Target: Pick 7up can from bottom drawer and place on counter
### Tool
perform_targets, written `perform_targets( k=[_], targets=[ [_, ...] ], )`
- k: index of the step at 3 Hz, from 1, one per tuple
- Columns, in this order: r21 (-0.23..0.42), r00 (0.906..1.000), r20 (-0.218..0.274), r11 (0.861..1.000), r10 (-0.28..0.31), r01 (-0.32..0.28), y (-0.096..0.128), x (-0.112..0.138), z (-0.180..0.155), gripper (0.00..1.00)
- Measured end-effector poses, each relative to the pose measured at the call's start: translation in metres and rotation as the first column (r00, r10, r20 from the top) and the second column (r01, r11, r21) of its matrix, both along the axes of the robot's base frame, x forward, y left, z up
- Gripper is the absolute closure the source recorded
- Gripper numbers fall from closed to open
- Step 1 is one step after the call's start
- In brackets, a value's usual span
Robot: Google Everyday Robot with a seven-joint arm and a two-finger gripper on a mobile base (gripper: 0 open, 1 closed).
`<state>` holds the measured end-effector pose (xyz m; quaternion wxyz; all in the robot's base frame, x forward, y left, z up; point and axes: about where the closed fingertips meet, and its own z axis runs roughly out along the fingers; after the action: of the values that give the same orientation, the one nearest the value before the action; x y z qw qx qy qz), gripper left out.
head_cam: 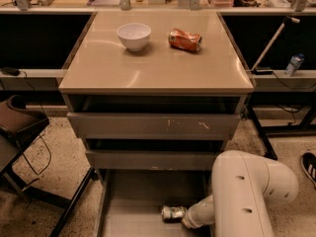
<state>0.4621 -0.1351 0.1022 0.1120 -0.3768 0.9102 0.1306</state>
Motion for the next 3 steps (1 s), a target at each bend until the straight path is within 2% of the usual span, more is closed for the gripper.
perform_targets(
  k=[1,2,3],
  targets=[
    [0.0,1.0,0.0,1.0,0.0,0.0,0.0,0.0,0.003,1.0],
    [-0.006,0.9985,0.043,0.999,0.035,-0.035,-0.005,0.01,0.041,1.0],
    [-0.024,0.9858,0.128,0.994,0.109,-0.107,-0.018,0.016,0.116,1.0]
  ],
)
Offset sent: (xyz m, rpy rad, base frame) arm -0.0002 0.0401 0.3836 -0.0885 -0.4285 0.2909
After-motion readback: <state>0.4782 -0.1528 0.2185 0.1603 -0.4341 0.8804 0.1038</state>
